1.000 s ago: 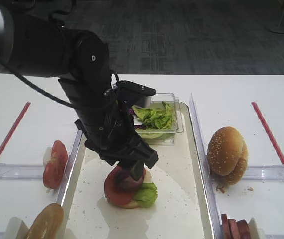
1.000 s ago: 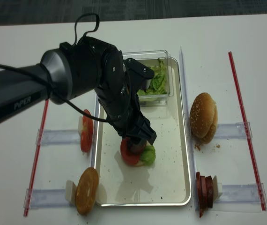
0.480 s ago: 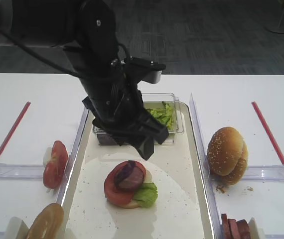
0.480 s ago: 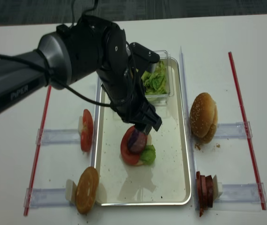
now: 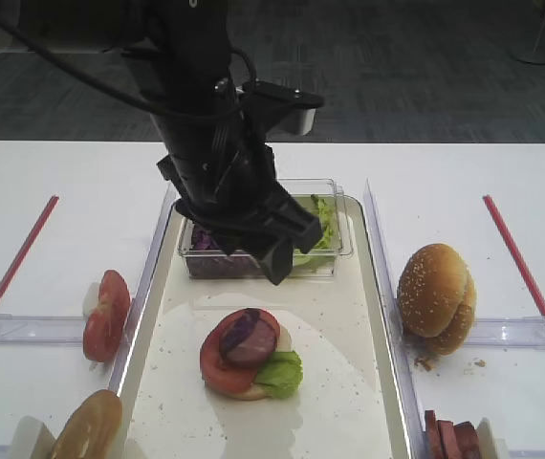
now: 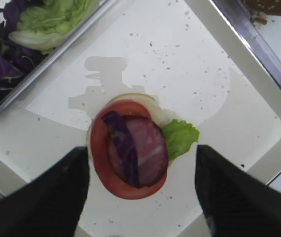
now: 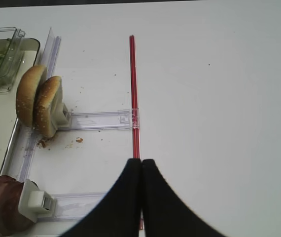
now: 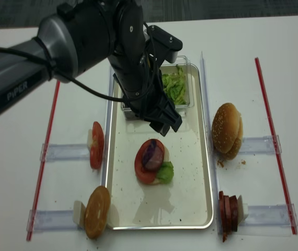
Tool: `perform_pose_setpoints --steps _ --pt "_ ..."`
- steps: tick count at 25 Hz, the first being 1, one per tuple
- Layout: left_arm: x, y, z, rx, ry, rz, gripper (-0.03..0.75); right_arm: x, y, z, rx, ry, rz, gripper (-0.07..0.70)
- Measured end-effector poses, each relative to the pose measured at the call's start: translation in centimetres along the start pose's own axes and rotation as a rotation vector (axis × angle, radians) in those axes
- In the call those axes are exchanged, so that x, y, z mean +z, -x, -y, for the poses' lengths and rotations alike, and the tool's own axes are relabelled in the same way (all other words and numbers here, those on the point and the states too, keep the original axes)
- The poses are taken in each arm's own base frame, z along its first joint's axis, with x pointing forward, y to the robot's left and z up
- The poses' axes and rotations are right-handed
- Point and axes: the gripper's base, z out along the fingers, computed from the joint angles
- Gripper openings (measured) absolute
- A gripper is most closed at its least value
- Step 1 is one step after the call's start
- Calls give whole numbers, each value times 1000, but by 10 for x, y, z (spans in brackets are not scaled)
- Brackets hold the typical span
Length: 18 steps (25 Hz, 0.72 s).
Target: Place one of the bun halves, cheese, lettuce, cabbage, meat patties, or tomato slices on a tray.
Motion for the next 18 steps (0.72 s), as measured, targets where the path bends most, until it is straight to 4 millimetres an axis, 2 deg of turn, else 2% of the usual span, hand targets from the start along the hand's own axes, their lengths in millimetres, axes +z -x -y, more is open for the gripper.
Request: perform_pose_setpoints --steps 3,6,11,15,18 --pt "-1 0 -10 -27 24 -1 428 0 0 0 0 0 0 364" --pt "-4 -2 -37 -91 56 -5 428 0 0 0 0 0 0 364" --pt "-15 -17 -109 -260 136 -14 428 0 0 0 0 0 0 364" --pt "-28 -43 -171 -419 204 -21 428 0 0 0 0 0 0 364" --pt "-38 -65 -207 -530 238 -30 428 0 0 0 0 0 0 364"
